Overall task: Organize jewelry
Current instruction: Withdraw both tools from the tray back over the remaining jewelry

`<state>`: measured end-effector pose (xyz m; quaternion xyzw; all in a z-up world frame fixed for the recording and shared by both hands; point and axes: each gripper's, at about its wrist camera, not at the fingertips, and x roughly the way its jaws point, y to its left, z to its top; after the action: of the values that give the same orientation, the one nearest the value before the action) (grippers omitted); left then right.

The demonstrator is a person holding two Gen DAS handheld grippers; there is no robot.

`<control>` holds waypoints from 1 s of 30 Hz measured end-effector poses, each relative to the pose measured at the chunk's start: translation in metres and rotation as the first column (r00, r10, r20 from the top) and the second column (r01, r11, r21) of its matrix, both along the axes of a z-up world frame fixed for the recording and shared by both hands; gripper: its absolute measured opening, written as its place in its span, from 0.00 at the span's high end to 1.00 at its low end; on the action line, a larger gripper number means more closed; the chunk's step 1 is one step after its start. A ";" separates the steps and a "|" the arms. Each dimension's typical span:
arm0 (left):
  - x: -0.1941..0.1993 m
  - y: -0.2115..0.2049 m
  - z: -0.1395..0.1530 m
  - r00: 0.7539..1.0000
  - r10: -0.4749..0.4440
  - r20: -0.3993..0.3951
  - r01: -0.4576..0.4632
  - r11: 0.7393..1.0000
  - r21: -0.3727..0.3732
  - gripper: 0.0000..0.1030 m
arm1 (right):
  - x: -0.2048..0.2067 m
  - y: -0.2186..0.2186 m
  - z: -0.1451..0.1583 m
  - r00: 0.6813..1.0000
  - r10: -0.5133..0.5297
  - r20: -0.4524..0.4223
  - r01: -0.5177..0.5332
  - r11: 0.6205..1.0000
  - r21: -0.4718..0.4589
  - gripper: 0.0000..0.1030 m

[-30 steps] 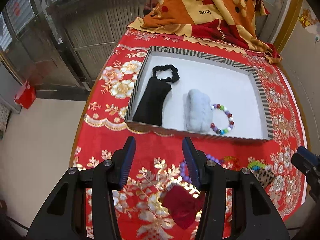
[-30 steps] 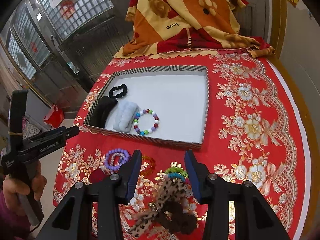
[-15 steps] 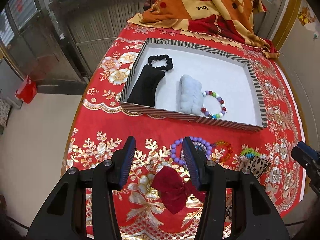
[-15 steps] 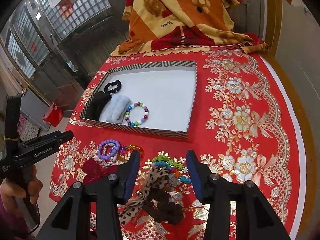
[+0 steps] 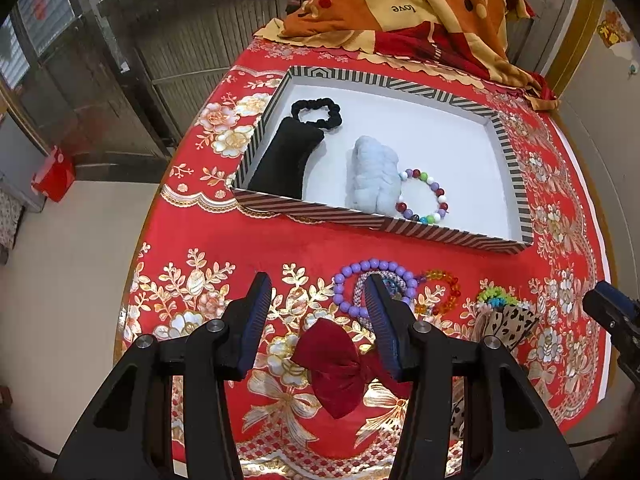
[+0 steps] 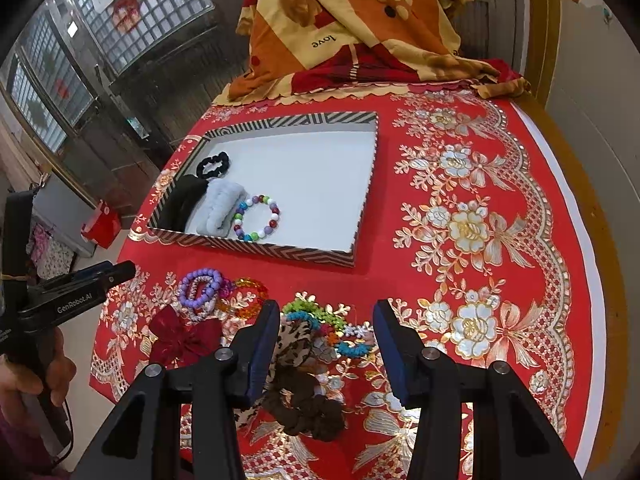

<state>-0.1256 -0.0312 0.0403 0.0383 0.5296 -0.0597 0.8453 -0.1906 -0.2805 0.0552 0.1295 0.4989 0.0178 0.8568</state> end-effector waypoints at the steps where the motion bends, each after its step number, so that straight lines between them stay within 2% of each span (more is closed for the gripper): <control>1: 0.001 0.001 -0.001 1.000 0.002 -0.006 -0.002 1.000 -0.005 0.53 | 0.000 -0.002 -0.001 1.000 -0.003 -0.003 0.003 1.000 0.000 0.55; 7: 0.009 0.016 -0.008 0.997 0.035 -0.065 -0.039 0.997 -0.063 0.53 | -0.002 -0.012 -0.014 0.999 -0.023 -0.039 0.024 1.000 0.001 0.55; 15: 0.017 0.033 -0.026 0.988 0.060 -0.145 -0.074 0.993 -0.094 0.53 | -0.007 -0.021 -0.037 0.994 -0.042 -0.099 0.043 0.999 0.007 0.55; 23: 0.032 0.032 -0.051 0.972 0.061 -0.228 -0.094 0.987 -0.133 0.53 | -0.003 -0.014 -0.036 0.995 -0.030 -0.095 0.033 0.999 0.025 0.55; 30: 0.050 0.022 -0.070 0.962 0.051 -0.268 -0.085 0.990 -0.116 0.53 | -0.005 -0.021 -0.042 0.991 -0.059 -0.119 0.063 0.998 0.029 0.55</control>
<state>-0.0752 -0.0097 -0.0297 -0.0416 0.6339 -0.0686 0.7692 -0.1956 -0.3010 0.0130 0.1596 0.5440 -0.0078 0.8238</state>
